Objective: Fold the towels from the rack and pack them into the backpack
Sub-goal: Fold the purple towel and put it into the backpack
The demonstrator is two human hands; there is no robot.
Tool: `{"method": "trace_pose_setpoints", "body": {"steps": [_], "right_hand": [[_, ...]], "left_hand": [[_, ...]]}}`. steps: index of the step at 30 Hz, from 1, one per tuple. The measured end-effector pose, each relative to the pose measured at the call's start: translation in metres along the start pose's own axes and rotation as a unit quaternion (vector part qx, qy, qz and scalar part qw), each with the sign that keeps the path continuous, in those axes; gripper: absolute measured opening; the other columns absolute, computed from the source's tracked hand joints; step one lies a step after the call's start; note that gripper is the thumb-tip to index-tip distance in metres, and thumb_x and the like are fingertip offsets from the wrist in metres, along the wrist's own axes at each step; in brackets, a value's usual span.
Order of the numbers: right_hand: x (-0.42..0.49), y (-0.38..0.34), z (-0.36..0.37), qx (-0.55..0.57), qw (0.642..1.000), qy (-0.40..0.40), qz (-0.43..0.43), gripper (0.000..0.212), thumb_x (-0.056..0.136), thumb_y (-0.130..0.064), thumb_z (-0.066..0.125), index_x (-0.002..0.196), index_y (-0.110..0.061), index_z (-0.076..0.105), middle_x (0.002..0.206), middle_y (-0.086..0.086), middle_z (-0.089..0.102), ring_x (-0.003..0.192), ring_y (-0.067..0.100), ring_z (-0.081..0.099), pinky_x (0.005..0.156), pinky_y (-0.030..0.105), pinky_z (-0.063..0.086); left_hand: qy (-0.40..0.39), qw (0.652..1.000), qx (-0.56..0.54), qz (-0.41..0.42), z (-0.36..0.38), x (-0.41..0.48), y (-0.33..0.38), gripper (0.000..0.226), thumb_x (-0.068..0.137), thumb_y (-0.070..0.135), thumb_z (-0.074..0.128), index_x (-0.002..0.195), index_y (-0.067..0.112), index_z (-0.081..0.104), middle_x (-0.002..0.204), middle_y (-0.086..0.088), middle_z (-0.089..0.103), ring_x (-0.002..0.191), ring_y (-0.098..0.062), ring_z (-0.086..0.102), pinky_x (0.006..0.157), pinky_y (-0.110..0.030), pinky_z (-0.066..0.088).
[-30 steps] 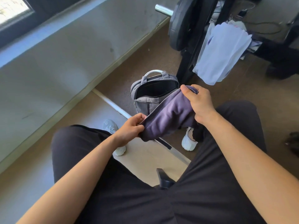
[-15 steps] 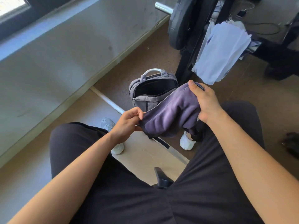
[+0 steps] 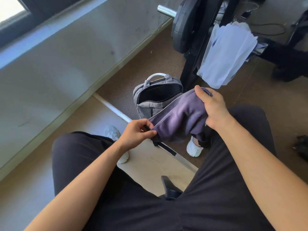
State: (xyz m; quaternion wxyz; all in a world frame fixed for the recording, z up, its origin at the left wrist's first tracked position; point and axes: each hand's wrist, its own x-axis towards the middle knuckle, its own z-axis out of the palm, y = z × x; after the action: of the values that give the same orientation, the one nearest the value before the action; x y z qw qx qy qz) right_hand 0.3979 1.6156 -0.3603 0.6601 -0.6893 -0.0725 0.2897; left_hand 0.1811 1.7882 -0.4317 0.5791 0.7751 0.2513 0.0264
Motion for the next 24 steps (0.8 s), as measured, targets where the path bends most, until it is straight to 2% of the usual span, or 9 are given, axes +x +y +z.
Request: {"method": "trace_pose_setpoints", "body": {"steps": [2,4,7,10,13,16,18,21,24], "right_hand": [[0.003,0.003,-0.004,-0.146,0.988,0.035,-0.041,0.035,0.093,-0.038,0.07,0.089,-0.003,0.068,0.09,0.014,0.072,0.079,0.017,0.066,0.073,0.031,0.053],[0.007,0.007,-0.008,-0.291,0.954,0.028,-0.069,0.05,0.093,-0.043,0.067,0.089,0.006,0.059,0.09,0.025,0.065,0.078,0.031,0.059,0.071,0.035,0.05],[0.014,0.013,-0.01,-0.374,0.925,-0.042,-0.047,0.045,0.099,-0.048,0.055,0.081,-0.006,0.05,0.079,0.011,0.055,0.074,0.023,0.052,0.073,0.04,0.045],[0.017,0.015,-0.006,-0.367,0.923,-0.121,-0.001,0.031,0.097,-0.044,0.05,0.094,-0.013,0.051,0.094,0.005,0.055,0.09,0.021,0.052,0.081,0.041,0.043],[0.016,0.016,-0.004,-0.358,0.917,-0.176,-0.008,0.012,0.085,-0.029,0.05,0.086,-0.02,0.042,0.088,0.002,0.045,0.084,0.018,0.044,0.074,0.038,0.036],[0.012,0.015,-0.003,-0.38,0.902,-0.198,-0.058,0.018,0.09,-0.008,0.055,0.094,-0.024,0.048,0.091,0.004,0.051,0.085,0.018,0.052,0.071,0.029,0.044],[0.01,0.016,-0.004,-0.373,0.902,-0.195,-0.096,0.02,0.089,-0.005,0.057,0.1,-0.022,0.057,0.095,0.005,0.06,0.089,0.021,0.059,0.071,0.031,0.051],[0.01,0.019,-0.008,-0.349,0.916,-0.145,-0.135,0.012,0.092,-0.011,0.062,0.099,-0.015,0.07,0.09,0.004,0.071,0.089,0.021,0.066,0.078,0.04,0.057],[0.011,0.024,-0.012,-0.351,0.919,-0.105,-0.145,0.01,0.092,-0.023,0.068,0.095,-0.015,0.074,0.084,0.001,0.075,0.084,0.021,0.071,0.078,0.047,0.06]], "left_hand": [[0.04,0.998,0.043,0.015,-0.01,0.001,0.0,0.013,0.086,0.022,0.078,0.082,0.02,0.066,0.076,-0.01,0.074,0.064,-0.021,0.068,0.063,-0.034,0.052],[0.076,0.991,0.1,0.034,-0.026,0.0,-0.001,0.013,0.089,0.024,0.073,0.084,0.024,0.061,0.077,-0.004,0.073,0.068,-0.019,0.068,0.066,-0.034,0.052],[0.124,0.981,0.145,0.046,-0.046,-0.002,-0.005,0.013,0.091,0.025,0.068,0.088,0.023,0.056,0.083,-0.002,0.071,0.082,-0.027,0.068,0.078,-0.048,0.054],[0.177,0.972,0.149,0.049,-0.053,-0.003,-0.006,0.015,0.095,0.011,0.067,0.09,0.017,0.054,0.085,-0.003,0.071,0.082,-0.028,0.068,0.078,-0.048,0.053],[0.259,0.955,0.133,0.05,-0.056,-0.003,-0.003,0.013,0.097,0.007,0.064,0.091,0.012,0.053,0.078,0.002,0.064,0.071,-0.012,0.058,0.069,-0.032,0.046],[0.303,0.944,0.126,0.03,-0.058,-0.001,-0.003,0.008,0.099,0.007,0.06,0.098,0.012,0.054,0.08,0.01,0.059,0.075,-0.015,0.056,0.07,-0.028,0.042],[0.31,0.942,0.124,0.02,-0.057,0.0,-0.004,0.006,0.1,0.006,0.057,0.103,0.01,0.053,0.084,0.01,0.059,0.081,-0.018,0.059,0.072,-0.026,0.043],[0.332,0.94,0.08,-0.009,-0.056,0.0,-0.001,0.014,0.102,0.005,0.052,0.115,0.01,0.05,0.084,0.014,0.061,0.077,-0.002,0.059,0.069,-0.012,0.043],[0.347,0.936,0.059,-0.023,-0.059,0.001,-0.002,0.019,0.102,0.005,0.051,0.117,0.015,0.057,0.086,0.014,0.063,0.081,-0.014,0.063,0.078,-0.023,0.05]]}}
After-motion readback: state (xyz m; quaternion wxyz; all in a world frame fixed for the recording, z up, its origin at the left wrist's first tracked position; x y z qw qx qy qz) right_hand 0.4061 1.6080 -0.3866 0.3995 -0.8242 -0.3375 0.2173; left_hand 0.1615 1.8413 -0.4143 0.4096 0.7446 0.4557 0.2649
